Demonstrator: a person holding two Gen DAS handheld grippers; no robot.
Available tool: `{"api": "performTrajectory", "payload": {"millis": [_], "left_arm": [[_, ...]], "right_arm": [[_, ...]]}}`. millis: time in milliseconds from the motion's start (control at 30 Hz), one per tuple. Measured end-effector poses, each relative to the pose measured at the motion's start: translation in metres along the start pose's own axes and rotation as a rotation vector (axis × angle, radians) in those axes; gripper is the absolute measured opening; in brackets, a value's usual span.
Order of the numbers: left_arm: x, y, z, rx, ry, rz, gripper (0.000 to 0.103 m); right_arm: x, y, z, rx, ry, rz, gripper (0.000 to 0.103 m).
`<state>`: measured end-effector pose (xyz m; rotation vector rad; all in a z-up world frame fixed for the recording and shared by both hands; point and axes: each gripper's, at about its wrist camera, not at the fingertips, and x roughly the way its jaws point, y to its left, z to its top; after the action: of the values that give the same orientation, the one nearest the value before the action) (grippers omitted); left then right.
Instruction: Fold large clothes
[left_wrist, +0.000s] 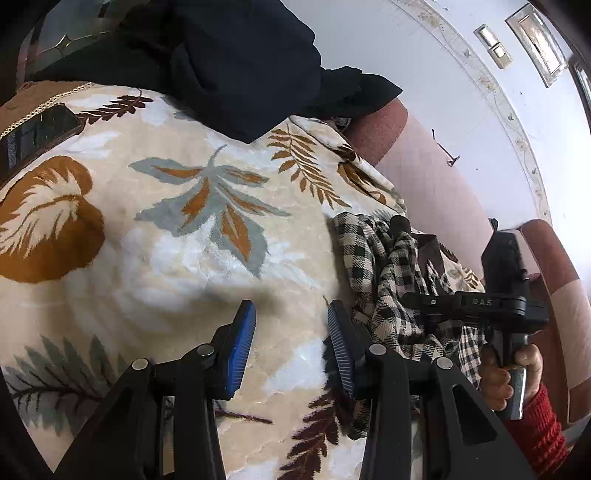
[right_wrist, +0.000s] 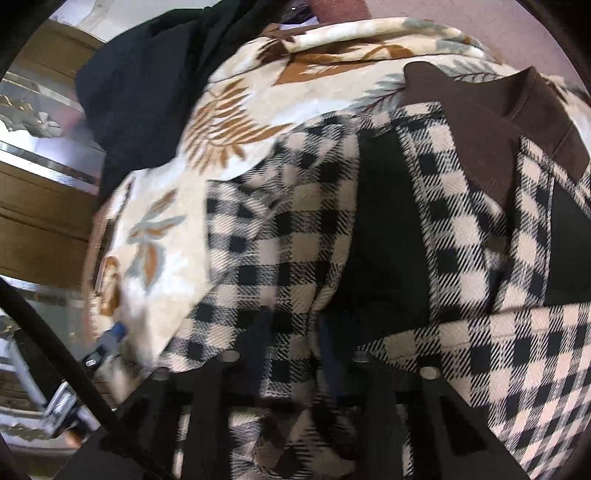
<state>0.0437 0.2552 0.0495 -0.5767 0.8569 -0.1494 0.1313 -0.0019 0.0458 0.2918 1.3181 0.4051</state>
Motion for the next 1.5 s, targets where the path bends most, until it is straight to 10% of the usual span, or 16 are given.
{"api": "performTrajectory", "payload": {"millis": [300,667,1067,1500], "left_arm": [[-0.002,0.006,0.002,-0.027,-0.004,-0.01,0.039],[0.004,0.004,0.002,0.011,-0.02,0.067,0.042],[-0.002,-0.008,-0.005,0.024,-0.009,0.04,0.048],[-0.002,-0.044,-0.016,0.12,-0.002,0.084,0.048]], "right_arm": [[-0.034,0.072,0.037,-0.088,-0.112,0.04,0.008],[0.065,0.13,0.097,-0.103,-0.009,-0.068,0.007],[-0.064,0.065,0.006,-0.104,-0.199,-0.203,0.018],[0.066,0.079,0.034,-0.085,-0.094,-0.21,0.017]]}}
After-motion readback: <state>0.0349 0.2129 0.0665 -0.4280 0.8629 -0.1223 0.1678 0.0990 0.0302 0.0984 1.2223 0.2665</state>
